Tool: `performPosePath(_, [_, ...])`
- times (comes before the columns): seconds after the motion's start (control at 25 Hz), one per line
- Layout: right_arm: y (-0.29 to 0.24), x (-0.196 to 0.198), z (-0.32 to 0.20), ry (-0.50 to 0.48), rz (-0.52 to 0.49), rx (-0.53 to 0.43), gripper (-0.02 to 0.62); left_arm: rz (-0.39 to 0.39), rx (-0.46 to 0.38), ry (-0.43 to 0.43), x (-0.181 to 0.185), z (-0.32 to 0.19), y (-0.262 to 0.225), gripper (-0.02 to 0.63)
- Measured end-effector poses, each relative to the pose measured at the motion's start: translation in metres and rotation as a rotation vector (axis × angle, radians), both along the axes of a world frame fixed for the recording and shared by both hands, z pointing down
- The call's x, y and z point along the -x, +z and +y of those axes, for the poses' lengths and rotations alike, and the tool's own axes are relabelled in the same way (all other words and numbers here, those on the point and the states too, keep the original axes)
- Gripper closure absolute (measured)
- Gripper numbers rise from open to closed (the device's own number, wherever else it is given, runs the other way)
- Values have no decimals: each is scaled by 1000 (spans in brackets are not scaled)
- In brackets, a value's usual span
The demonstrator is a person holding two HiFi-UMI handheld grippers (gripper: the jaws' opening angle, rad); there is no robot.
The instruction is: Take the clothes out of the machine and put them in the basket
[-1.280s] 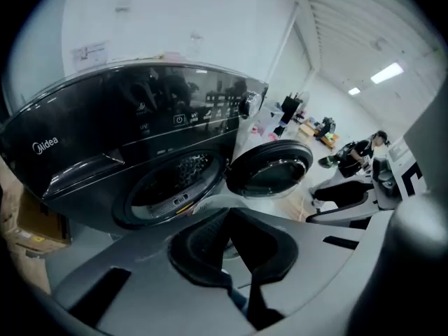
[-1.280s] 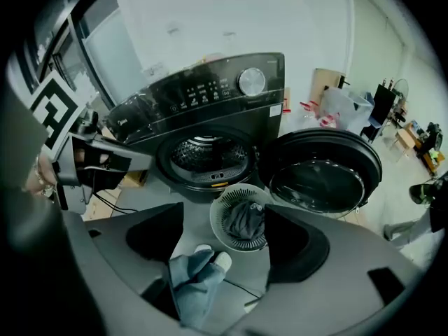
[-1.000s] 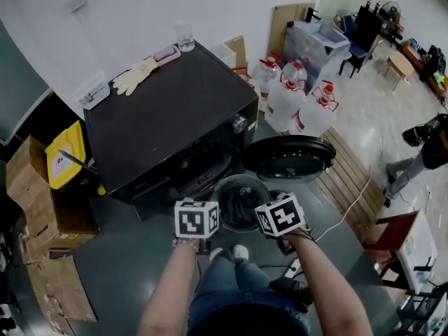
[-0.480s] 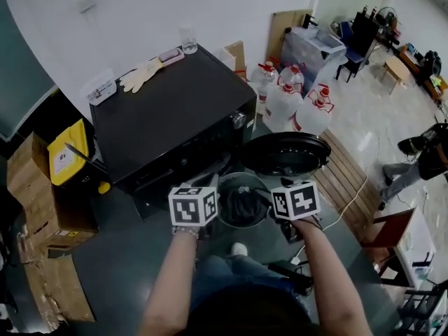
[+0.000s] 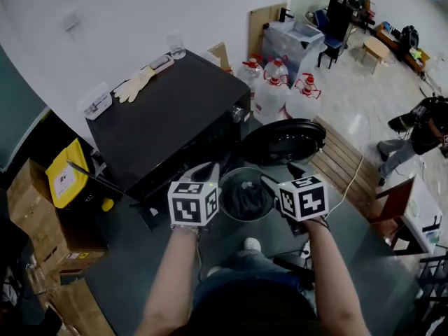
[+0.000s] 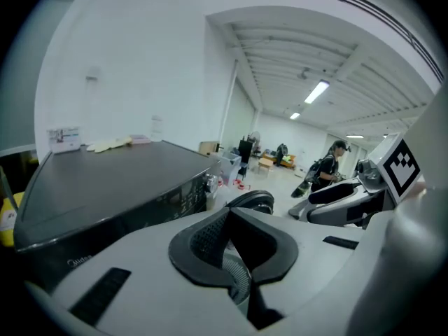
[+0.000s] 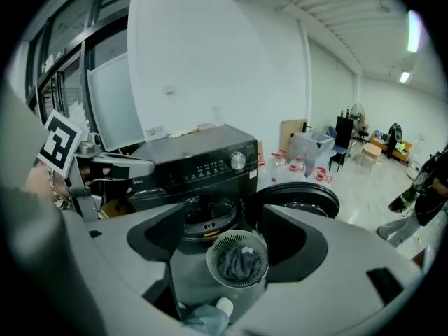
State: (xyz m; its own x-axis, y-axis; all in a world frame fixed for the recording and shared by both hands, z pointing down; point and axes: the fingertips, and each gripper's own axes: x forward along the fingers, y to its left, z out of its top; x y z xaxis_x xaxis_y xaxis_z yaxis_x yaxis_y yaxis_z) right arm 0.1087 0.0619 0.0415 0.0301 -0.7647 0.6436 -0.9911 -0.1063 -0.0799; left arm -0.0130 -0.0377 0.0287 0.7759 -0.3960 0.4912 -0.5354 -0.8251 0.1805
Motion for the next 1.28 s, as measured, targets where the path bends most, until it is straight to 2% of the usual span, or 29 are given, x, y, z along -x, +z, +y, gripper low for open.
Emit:
performPosePath(0.16, [-30,21,11,25,44,-110,250,21,-80,46,18,5,-20,601])
performPosePath(0.36, [-62,50,35,53,97,-249,262,108,-114,65,45,15,-47,601])
performPosePath(0.48, [-70,65,54,62,147,-284,303,149,-158,81,60,23,-61,601])
performPosePath(0.68, [-86,97,77,99,195,-337,321,195,-207,112,93,33,-80,601])
performPosePath(0.72, [-89,103,82,105,206,-352,349,205,-211,121,98,36,-83,601])
performPosePath(0.84, [-103,123,97,117,260,-414,595,224,-232,156,112,46,-88,601])
performPosePath(1.04, [-117,151,110,91,339,-430,595,239,-326,181,129,62,-104,601])
performPosePath(1.28, [-140,157,118,80,391,-480,595,277,-446,171,139,73,-131,601])
